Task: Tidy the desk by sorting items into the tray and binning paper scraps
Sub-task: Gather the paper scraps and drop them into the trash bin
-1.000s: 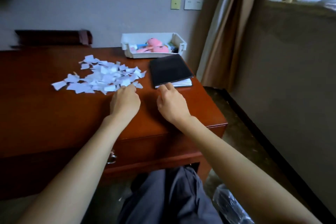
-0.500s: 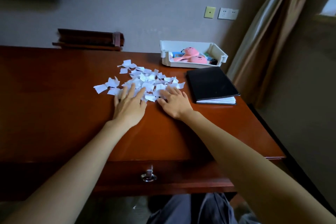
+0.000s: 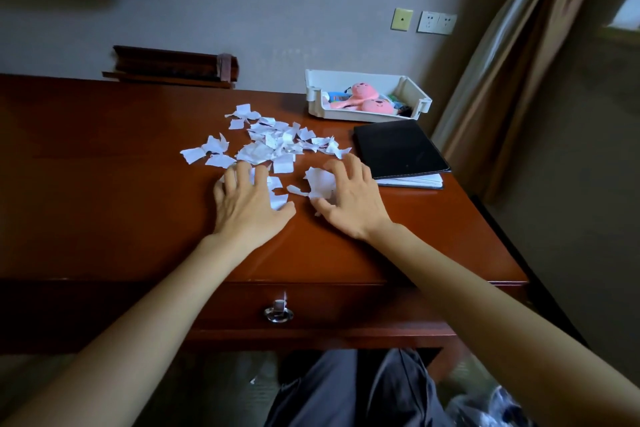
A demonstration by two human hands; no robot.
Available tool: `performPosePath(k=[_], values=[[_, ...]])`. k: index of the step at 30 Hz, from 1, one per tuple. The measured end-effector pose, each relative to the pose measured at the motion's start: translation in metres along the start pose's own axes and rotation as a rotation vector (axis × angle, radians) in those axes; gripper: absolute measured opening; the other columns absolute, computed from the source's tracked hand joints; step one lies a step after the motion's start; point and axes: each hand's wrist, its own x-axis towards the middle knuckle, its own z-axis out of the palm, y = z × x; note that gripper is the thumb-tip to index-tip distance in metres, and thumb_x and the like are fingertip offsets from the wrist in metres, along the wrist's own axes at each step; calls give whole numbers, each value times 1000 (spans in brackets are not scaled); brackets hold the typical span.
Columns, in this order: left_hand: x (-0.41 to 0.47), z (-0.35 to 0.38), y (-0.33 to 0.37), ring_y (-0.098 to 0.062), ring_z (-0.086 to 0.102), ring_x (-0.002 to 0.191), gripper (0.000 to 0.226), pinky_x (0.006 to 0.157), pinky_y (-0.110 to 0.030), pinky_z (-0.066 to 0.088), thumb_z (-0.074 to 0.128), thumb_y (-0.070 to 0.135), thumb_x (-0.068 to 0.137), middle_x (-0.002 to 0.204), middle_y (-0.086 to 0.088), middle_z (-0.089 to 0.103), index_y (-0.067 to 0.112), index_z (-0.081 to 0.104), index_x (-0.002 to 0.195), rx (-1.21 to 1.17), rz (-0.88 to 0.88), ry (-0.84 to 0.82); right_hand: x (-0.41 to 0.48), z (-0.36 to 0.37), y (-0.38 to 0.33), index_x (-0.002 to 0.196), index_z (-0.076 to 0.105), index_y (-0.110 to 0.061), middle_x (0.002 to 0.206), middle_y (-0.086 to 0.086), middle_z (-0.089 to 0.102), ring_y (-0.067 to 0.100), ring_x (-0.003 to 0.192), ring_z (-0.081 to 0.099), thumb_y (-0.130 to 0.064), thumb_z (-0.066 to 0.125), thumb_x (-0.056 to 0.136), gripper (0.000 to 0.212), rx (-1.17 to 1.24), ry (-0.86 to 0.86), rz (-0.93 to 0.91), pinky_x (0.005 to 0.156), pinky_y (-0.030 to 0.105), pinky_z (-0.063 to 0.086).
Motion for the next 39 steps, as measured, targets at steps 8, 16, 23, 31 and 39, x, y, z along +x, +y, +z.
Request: performPosePath(k=[8, 16, 23, 31, 39], values=[[19, 5, 1, -28, 33, 131, 48, 103, -40, 31, 36, 39, 97, 143, -7, 39, 20, 36, 140, 96, -23, -33, 19, 6, -3, 133, 41, -33, 135, 8, 40, 30, 126, 35, -53, 35, 93, 45, -164, -170, 9, 102, 43, 31], [26, 5, 10, -28, 45, 124, 38, 89, -34, 47, 43, 14, 98, 134, -12, 48, 8, 41, 136, 96, 43, 73, 24, 9, -8, 125, 46, -16, 127, 13, 44, 32, 105, 55, -33, 38, 100, 31, -162, -21, -79, 73, 31, 43], [34, -5, 9, -36, 60, 96, 26, 68, -31, 42, 50, 14, 95, 106, -23, 61, -8, 61, 104, -236, -77, 215, 27, 6, -5, 120, 51, -6, 127, 17, 45, 37, 92, 62, -15, 44, 98, 25, -103, 34, -26, 74, 36, 48], [41, -34, 29, -40, 44, 75, 24, 58, -35, 28, 54, 8, 92, 84, -29, 58, -12, 61, 82, -484, -74, 336, 30, -13, -1, 104, 64, 1, 110, 17, 56, 27, 89, 59, -13, 52, 94, 21, 257, 269, 135, 73, 25, 43], [32, -44, 91, -25, 39, 66, 27, 57, -25, 19, 56, 12, 90, 76, -30, 58, -9, 57, 73, -679, 20, 385, 8, -60, 38, 89, 67, 4, 91, 20, 60, 14, 73, 43, -12, 57, 90, 19, 277, 432, 206, 59, -2, 31]])
